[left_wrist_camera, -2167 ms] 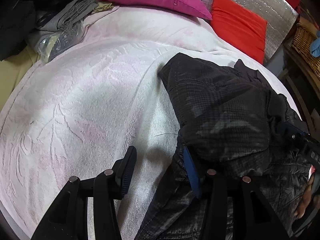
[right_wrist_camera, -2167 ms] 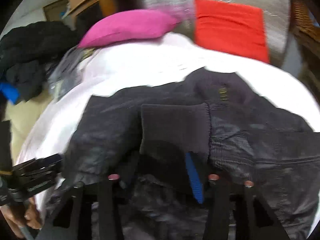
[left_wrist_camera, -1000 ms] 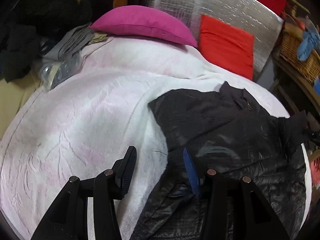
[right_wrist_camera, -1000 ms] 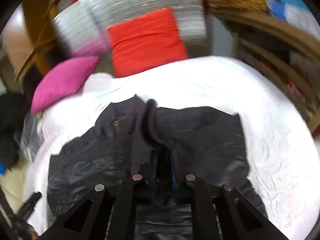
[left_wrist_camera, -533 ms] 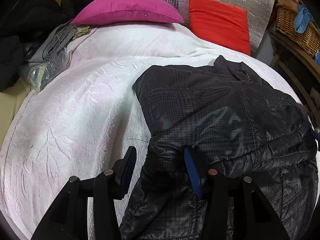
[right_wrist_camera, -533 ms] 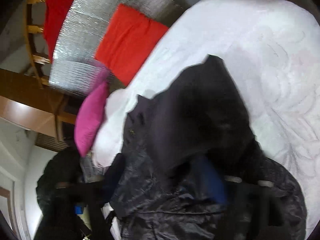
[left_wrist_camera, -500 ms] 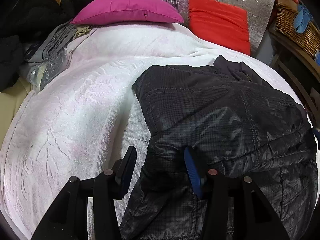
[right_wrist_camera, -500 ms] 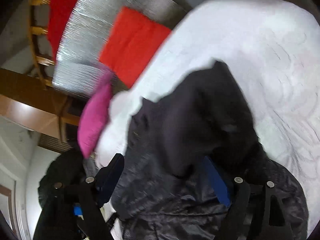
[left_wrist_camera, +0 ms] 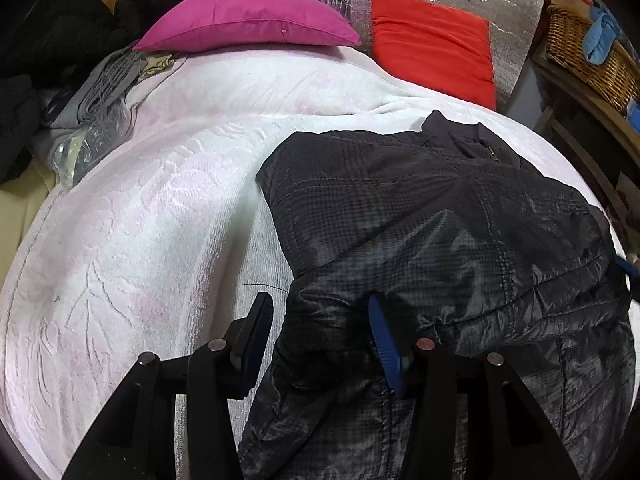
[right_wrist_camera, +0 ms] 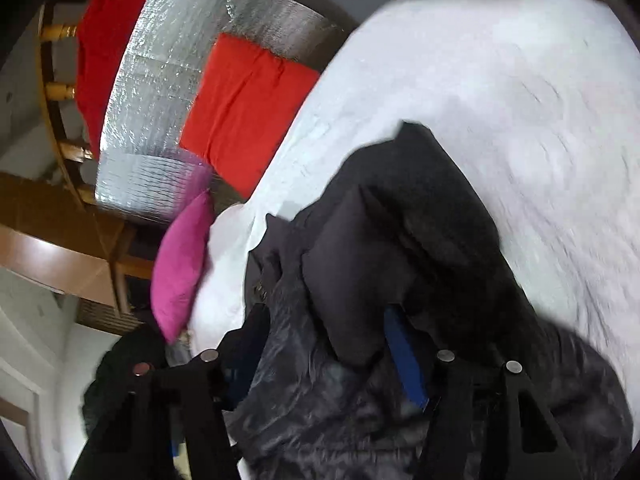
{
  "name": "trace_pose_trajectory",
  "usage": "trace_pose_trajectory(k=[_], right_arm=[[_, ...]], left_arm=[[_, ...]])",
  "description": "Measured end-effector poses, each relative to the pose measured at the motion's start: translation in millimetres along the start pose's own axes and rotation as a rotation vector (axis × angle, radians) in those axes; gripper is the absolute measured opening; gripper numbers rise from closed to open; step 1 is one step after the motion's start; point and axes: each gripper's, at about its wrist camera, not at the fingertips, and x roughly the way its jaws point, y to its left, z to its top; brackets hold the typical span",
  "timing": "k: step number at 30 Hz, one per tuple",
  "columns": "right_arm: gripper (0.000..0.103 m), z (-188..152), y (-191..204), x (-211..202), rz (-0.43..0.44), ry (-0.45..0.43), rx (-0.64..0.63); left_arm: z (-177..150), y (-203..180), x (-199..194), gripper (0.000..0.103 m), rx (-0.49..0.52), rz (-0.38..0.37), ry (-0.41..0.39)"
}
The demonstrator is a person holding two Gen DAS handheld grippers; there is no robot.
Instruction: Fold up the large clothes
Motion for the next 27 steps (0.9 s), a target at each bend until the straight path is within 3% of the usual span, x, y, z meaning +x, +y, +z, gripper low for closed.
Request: trace_pose_trajectory(k=[4,10,12,13,14,15,22,27], right_arm=[[0.061,-7,-4,6,-0.063,0.058,0.003],[0.061,3,5,38,-0.082,0.064,0.029],[0.060,8,9,51,-0.081,0.022,0.022],[0.047,7,8,51,-0.087,-0.001,0.029],[0.018,7,7,50,-0.095,-0.020,0.030],[0.014,7,8,49,-0.095,-0.028,0.020],[0.012,-18,55,-17,-0.089,-0.246,-0.202],[0.012,-27,37,-41,-0.182,-0.271,-0.209]], left_arm=[[0,-3,1,0.051,0.002,0.009,-0.001],[0,-8,2,0.051,0.018,0.016,-0.005],[0,-7,2,0.051,0.016,0.011,-0.004],[0,-6,2,0.051,0.016,0.010,-0.005],[0,-6,2,0.051,0.017,0.010,-0.007],[1,-6,1,0.051,0.019,0.010,-0.009],[3,0,-10,0.050,-0.012,-0.001,-0.050],[5,3,-18,0.050,-0.046,0.002,-0.087]])
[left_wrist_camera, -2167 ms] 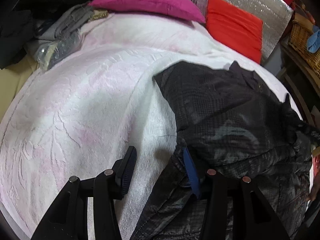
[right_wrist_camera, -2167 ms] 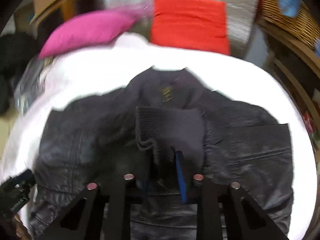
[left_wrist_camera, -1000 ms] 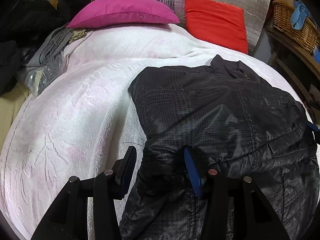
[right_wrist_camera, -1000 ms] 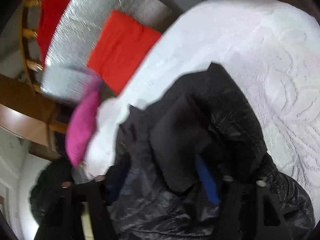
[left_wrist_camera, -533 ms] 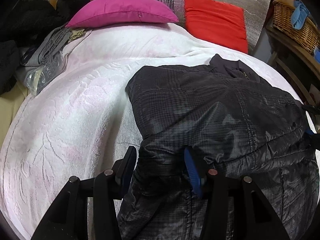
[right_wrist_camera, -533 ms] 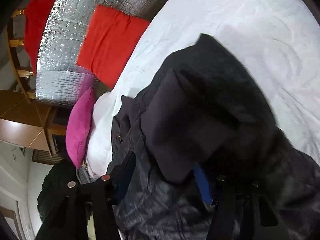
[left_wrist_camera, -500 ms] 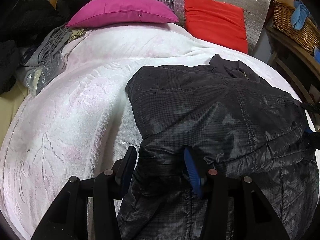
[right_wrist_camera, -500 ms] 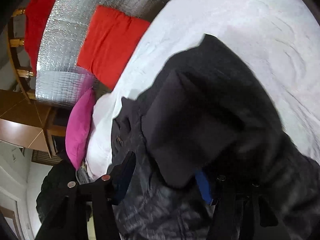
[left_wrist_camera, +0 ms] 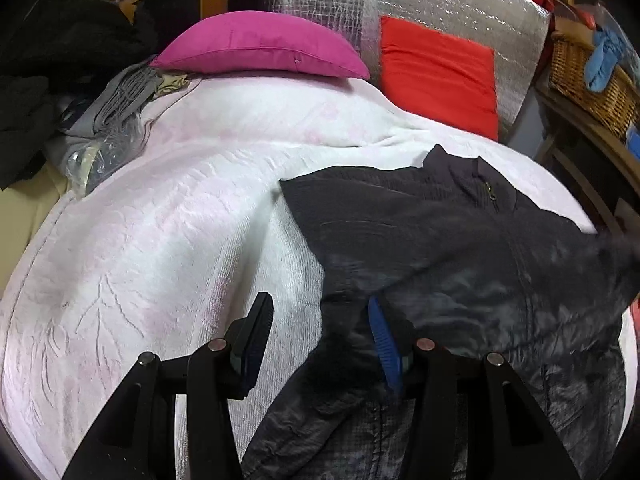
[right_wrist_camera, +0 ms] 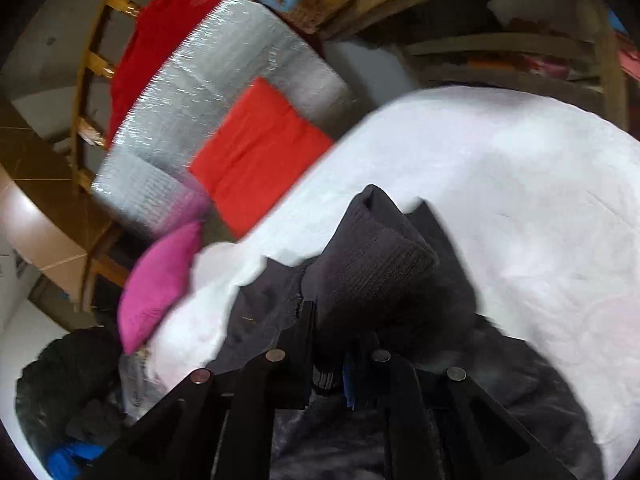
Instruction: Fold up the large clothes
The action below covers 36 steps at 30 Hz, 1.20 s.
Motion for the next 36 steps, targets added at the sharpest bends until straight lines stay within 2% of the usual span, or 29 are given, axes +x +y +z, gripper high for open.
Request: trace_pose_trajectory(k=[2,4,7,9,11,16,19,22,23,26,28,30,32,33,36], right_arm=[[0.012,-5,-23,18,-0.023,0.089,0.054],[0.012,-15,-46,41,-0.042,0.217,0.120],[0.014,-14,-59,36,0.025,0.275,0.197],[0.015,-7,-61,29,0.042,0.334,0.205],[0.017,-1,-58,16,0.052,0.354,0.179],[0.017,7,-27,-9,0.001,0.271,0.019],[0.019,9,-23,-8,-0.029,0.220,-0.012],[0.019,8,-37,19,-0.124,0.317,0.001],[0.019,9,-44,23,-0.110,0.333,0.031],[0.020,13,-82,16,0.035,0.322,0.202],[0.020,19,-97,7,0.088,0.280,0.257],[0.021,27,-110,-10,0.118,0.186,0.306],[0.023,34,-107,-35,0.114,0.032,0.256],[0.023,35,-95,-40,0.116,-0.007,0.187],[0.023,31,-50,-35,0.099,-0.002,-0.009]], left_arm=[[-2,-3,5,0.050,0.011,0.003,0.025],[-4,-8,13,0.050,0.038,0.019,0.055],[-5,-10,18,0.051,0.058,0.034,0.077],[-4,-8,18,0.051,0.047,0.022,0.083],[-3,-7,17,0.051,0.043,0.018,0.085],[-3,-13,9,0.051,0.083,0.049,0.041],[-6,-18,12,0.051,0.114,0.062,0.050],[-6,-17,17,0.051,0.117,0.063,0.071],[-6,-17,18,0.051,0.113,0.060,0.074],[-5,-16,20,0.052,0.107,0.057,0.080],[-6,-17,19,0.052,0.113,0.065,0.077],[-6,-18,17,0.052,0.114,0.079,0.064],[-4,-19,11,0.052,0.103,0.087,0.032],[-2,-19,7,0.052,0.097,0.096,0.010],[1,-24,-8,0.052,0.098,0.126,-0.077]])
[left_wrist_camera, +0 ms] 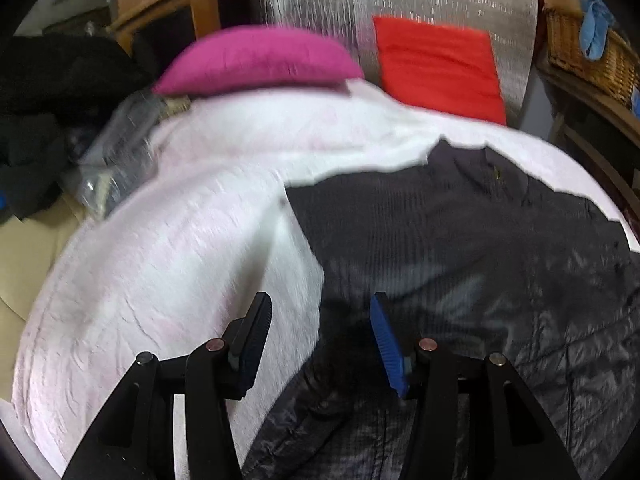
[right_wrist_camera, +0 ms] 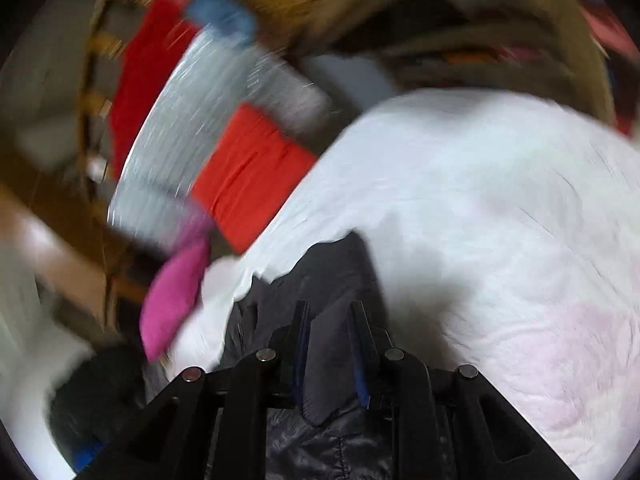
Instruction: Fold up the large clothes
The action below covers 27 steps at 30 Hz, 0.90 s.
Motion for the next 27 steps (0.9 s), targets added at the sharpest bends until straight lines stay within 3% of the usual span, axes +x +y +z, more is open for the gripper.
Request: trace_pose_trajectory(k=[3,4,8,13,16,19,23,27], right_arm=[[0.023,-13,32,25,-0.048,0.054,-0.132],[0.023,-18,38,38,-0.078,0.076,-0.161],[0.022,-33,25,84,-0.191,0.201,-0.170],[0.021,-33,9,84,-0.178,0.241,-0.123],[0.021,-23,19,71,-0.111,0.170,-0.132],[0.021,-21,29,80,-0.094,0.191,-0.172],[0.021,-29,25,123,-0.179,0.273,-0.181],[0.021,-21,18,131,-0.158,0.274,-0.144]], left_arm=[[0,-7,-7,0.055,0.017,0.014,-0.040],[-2,-9,-4,0.061,0.033,0.014,-0.025],[-13,-21,23,0.063,0.115,0.033,0.091],[-16,-31,30,0.063,0.175,0.068,0.106],[-17,-34,30,0.063,0.184,0.078,0.101],[-18,-36,30,0.063,0.193,0.084,0.096],[-19,-35,29,0.063,0.196,0.082,0.093],[-18,-35,29,0.063,0.198,0.080,0.091]])
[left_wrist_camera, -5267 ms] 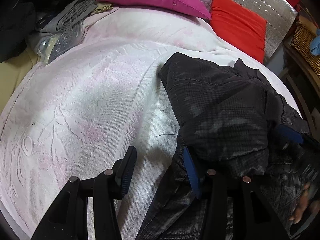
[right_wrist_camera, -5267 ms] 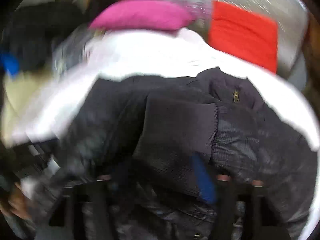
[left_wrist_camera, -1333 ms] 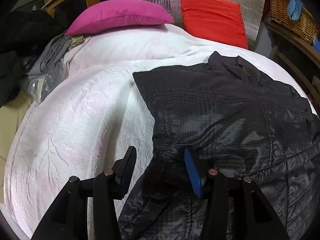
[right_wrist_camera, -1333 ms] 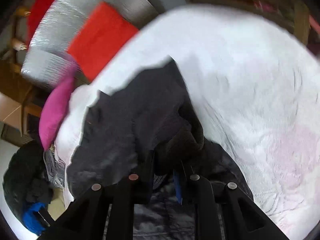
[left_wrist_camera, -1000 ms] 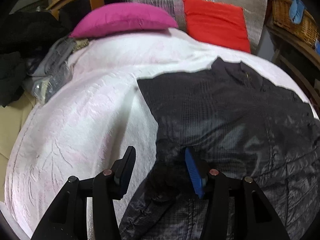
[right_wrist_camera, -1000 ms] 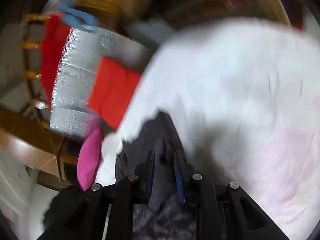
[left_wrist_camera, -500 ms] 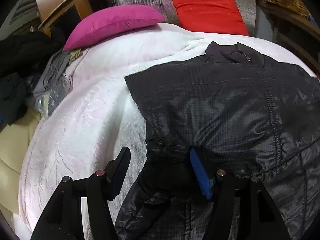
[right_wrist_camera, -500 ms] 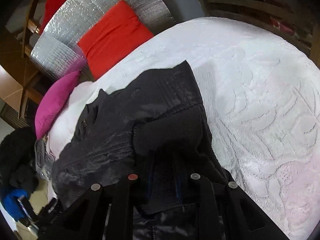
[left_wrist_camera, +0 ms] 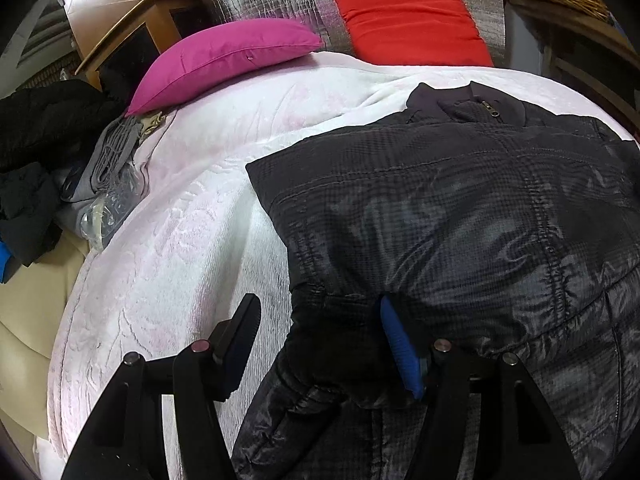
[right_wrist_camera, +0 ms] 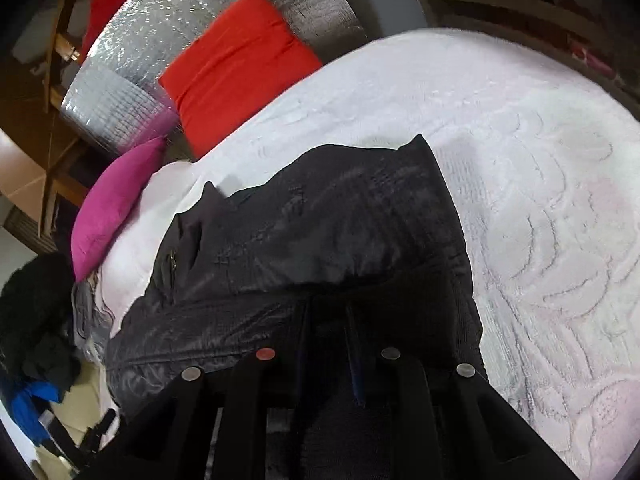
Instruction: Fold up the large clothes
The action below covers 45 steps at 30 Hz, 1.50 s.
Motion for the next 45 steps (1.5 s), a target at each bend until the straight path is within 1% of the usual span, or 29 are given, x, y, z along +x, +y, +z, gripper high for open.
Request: trace_pose_trajectory(k=[1,3,5,7,9,11,13,17,19,21,22,23,24,25,27,29,31,33,34,36,37,38,39,42,43,45], right_arm=[[0.021,1,0,-2,0.006,0.009,0.010],[0.021,3,2,-12,0.010,-0.003,0.015],[0.021,0,13,-25,0.036,-0.022,-0.020],[0.021,-5,27,-35,0.064,-0.016,-0.065],[0.021,-13,39,-41,0.074,-0.007,-0.106],[0.021,-22,49,-39,0.082,0.014,-0.134],[0.021,-29,55,-31,0.077,0.054,-0.156],[0.021,-39,53,1,0.035,0.129,-0.175],[0.021,-38,52,3,0.050,0.116,-0.175],[0.021,-34,47,-6,0.074,0.121,-0.151],[0.021,-31,43,-14,0.080,0.096,-0.134],[0.021,-28,39,-21,0.077,0.066,-0.123],[0.021,-23,32,-34,0.084,0.019,-0.106],[0.021,-19,27,-44,0.100,-0.008,-0.086],[0.021,-12,19,-56,0.131,-0.043,-0.055],[0.021,-7,10,-73,0.142,-0.093,-0.035],[0.021,-6,5,-79,0.139,-0.111,-0.029],[0.022,-6,3,-74,0.126,-0.096,-0.026],[0.022,-7,2,-67,0.114,-0.070,-0.025],[0.022,-6,0,-51,0.099,-0.010,-0.018],[0.022,-7,-5,-36,0.084,0.050,0.006],[0.022,-9,-9,-24,0.071,0.082,0.029],[0.022,-10,-12,-21,0.073,0.075,0.034],[0.022,-9,-9,-31,0.068,0.063,0.018],[0.024,-9,-5,-38,0.081,0.040,0.010],[0.023,-10,10,-50,0.119,-0.005,-0.040]], left_arm=[[0,0,0,0.063,0.001,0.000,0.000],[0,0,0,0.063,-0.002,0.000,0.002],[1,1,1,0.063,-0.008,-0.004,0.005],[1,1,0,0.063,-0.010,-0.006,0.006],[1,2,-1,0.063,-0.013,-0.009,0.007],[2,3,-1,0.063,-0.017,-0.011,0.009],[2,2,-1,0.063,-0.019,-0.011,0.010],[2,2,-1,0.063,-0.012,-0.009,0.010],[2,3,-1,0.064,-0.017,-0.013,0.013],[4,5,-2,0.067,-0.027,-0.009,0.018],[5,7,-4,0.070,-0.038,-0.008,0.016],[6,10,-6,0.071,-0.052,-0.011,0.010],[7,13,-8,0.071,-0.066,-0.018,0.000],[9,18,-13,0.071,-0.091,-0.033,-0.018],[12,24,-21,0.074,-0.133,-0.055,-0.058],[13,28,-27,0.081,-0.162,-0.065,-0.100],[14,27,-27,0.083,-0.169,-0.079,-0.104],[15,23,-18,0.083,-0.159,-0.087,-0.068],[14,20,-10,0.083,-0.147,-0.084,-0.034],[10,12,7,0.083,-0.113,-0.082,0.054],[9,9,12,0.084,-0.107,-0.085,0.074],[8,9,14,0.084,-0.109,-0.088,0.081],[8,9,13,0.084,-0.113,-0.089,0.078],[11,11,8,0.084,-0.110,-0.081,0.064],[12,11,5,0.084,-0.114,-0.076,0.049],[13,12,-2,0.084,-0.123,-0.074,0.015]])
